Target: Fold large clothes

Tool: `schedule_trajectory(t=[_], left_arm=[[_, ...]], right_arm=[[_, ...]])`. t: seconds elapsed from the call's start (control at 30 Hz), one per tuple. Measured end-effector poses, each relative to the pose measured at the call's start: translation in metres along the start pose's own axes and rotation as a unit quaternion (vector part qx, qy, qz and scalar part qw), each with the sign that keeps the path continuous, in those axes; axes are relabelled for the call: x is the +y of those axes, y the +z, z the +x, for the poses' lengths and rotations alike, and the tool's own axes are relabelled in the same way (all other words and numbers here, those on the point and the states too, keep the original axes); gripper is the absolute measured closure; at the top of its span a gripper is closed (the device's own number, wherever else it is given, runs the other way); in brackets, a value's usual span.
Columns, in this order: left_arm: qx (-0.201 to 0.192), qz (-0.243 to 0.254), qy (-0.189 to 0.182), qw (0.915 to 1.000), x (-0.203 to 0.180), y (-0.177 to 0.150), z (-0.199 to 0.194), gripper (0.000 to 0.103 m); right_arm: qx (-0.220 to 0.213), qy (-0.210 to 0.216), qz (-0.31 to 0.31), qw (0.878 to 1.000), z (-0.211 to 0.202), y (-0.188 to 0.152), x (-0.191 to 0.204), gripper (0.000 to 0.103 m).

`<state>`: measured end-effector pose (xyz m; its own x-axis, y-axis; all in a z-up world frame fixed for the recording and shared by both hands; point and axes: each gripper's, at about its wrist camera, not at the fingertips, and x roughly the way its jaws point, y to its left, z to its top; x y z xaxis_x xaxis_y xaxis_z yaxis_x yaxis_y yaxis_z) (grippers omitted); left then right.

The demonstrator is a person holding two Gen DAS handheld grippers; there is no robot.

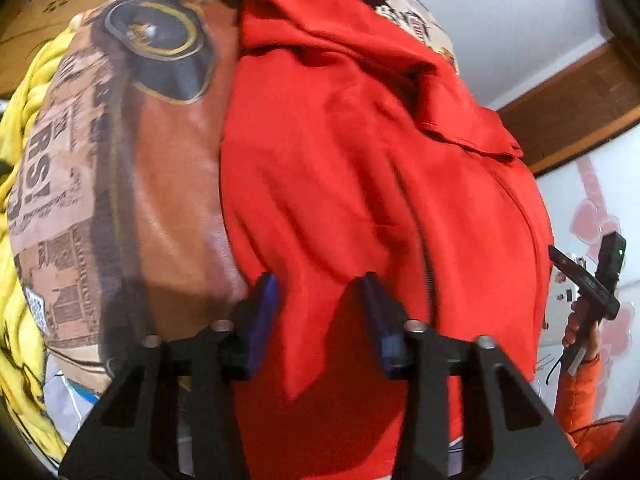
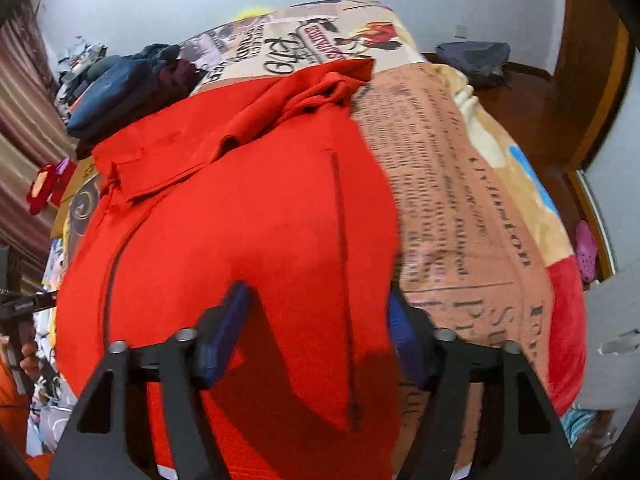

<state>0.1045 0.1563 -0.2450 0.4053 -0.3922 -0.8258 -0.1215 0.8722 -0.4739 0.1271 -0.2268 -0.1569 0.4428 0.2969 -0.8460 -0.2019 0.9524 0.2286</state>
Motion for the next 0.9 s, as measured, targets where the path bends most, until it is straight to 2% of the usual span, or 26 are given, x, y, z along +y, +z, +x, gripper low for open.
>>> schedule_trajectory(t=[0.03,0.1,0.13,0.17,0.33,0.5,0.57,0.63,0.77,0.8,0.9], left_arm=[[-0.001,0.007,0.0,1.0,-0.005,0.003,0.0,0.075],[-0.006,0.018,0.004,0.9998,-0.016,0.009,0.0,0.097],[-0.009,0.025,0.004,0.9996,-0.022,0.012,0.0,0.097],[-0.019,0.033,0.005,0.9993,-0.029,0.015,-0.003,0.097],[-0.084,0.079,0.008,0.9933,-0.062,0.032,-0.034,0.097],[-0.152,0.085,-0.002,0.9848,-0.075,0.066,-0.074,0.097],[-0.175,0.085,0.013,0.9809,-0.076,0.082,-0.083,0.097],[-0.196,0.084,0.045,0.9759,-0.075,0.1,-0.083,0.097],[-0.194,0.046,0.093,0.9754,-0.052,0.12,-0.062,0.097],[-0.188,0.039,0.1,0.9763,-0.044,0.122,-0.055,0.097],[-0.159,0.028,0.122,0.9793,-0.027,0.126,-0.024,0.097]], right_arm=[[-0.001,-0.002,0.0,1.0,0.0,0.0,0.001,0.057],[-0.016,-0.008,0.014,1.0,-0.004,0.001,0.002,0.072],[-0.024,-0.006,0.022,0.999,-0.007,0.003,0.001,0.083],[-0.029,-0.002,0.023,0.999,-0.009,0.005,0.002,0.088],[-0.055,0.021,0.013,0.998,-0.023,0.022,0.011,0.089],[-0.088,0.04,0.008,0.995,-0.035,0.055,0.018,0.089],[-0.104,0.04,0.002,0.994,-0.038,0.067,0.022,0.089],[-0.12,0.04,0.004,0.992,-0.038,0.079,0.022,0.089],[-0.121,0.022,0.01,0.992,-0.018,0.094,0.017,0.089],[-0.114,0.011,0.008,0.993,-0.007,0.095,0.015,0.089],[-0.076,0.014,0.012,0.997,0.023,0.096,0.006,0.089]])
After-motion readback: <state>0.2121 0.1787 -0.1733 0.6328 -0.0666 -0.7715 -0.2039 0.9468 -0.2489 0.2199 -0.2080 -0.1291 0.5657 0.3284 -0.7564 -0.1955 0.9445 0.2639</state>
